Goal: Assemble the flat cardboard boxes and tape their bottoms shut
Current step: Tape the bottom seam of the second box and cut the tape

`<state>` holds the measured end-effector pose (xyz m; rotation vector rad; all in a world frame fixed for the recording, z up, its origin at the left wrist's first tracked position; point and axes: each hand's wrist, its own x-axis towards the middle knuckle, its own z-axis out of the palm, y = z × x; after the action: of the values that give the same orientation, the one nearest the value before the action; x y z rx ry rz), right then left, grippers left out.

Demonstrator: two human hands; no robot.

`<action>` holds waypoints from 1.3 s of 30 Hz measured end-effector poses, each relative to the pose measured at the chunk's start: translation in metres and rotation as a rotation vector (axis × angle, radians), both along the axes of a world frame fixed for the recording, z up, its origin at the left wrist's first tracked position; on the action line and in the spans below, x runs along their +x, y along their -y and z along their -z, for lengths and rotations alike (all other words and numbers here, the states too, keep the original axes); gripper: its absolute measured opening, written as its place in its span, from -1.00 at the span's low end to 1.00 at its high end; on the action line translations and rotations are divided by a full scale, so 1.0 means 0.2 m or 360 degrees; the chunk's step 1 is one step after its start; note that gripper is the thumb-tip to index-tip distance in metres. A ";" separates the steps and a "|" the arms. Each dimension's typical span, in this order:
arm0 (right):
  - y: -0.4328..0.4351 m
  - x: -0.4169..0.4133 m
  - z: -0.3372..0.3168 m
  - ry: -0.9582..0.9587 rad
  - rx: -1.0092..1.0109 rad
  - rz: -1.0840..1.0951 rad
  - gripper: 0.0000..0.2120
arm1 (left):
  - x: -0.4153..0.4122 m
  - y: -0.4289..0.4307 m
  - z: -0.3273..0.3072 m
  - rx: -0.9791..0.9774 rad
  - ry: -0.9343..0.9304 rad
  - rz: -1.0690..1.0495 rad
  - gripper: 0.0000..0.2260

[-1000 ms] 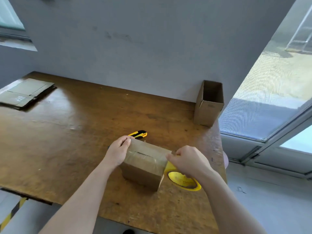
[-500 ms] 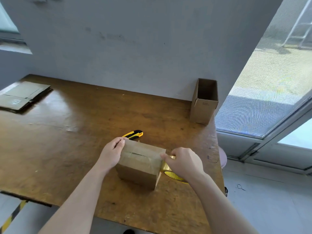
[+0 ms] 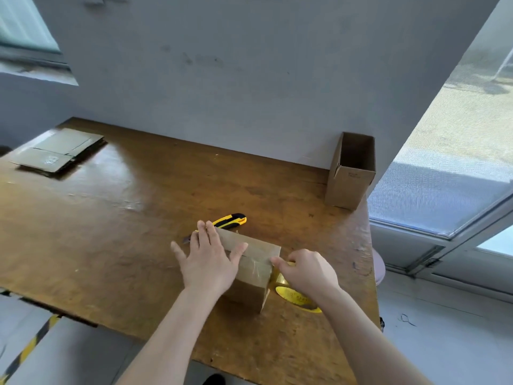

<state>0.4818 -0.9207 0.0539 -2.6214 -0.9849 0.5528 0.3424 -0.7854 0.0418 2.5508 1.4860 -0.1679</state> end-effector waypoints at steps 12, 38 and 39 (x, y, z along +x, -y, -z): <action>-0.25 -0.24 0.01 -0.0098 -0.0045 -0.0183 -0.53 | -0.16 -0.02 -0.01 -0.0051 -0.0018 -0.0065 -0.26; -0.87 -0.67 0.19 -0.1670 -0.0051 -0.0314 -0.68 | -0.66 -0.76 0.03 0.0092 0.0011 0.0142 -0.15; -0.89 -0.67 0.19 -0.1672 -0.0098 -0.0289 -0.65 | -0.66 -0.76 0.02 0.0081 0.0013 0.0137 -0.16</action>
<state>0.3472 -0.7430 0.0153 -1.7990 -0.8038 1.7484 0.2109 -0.6335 0.0368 2.6542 1.3963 -0.1330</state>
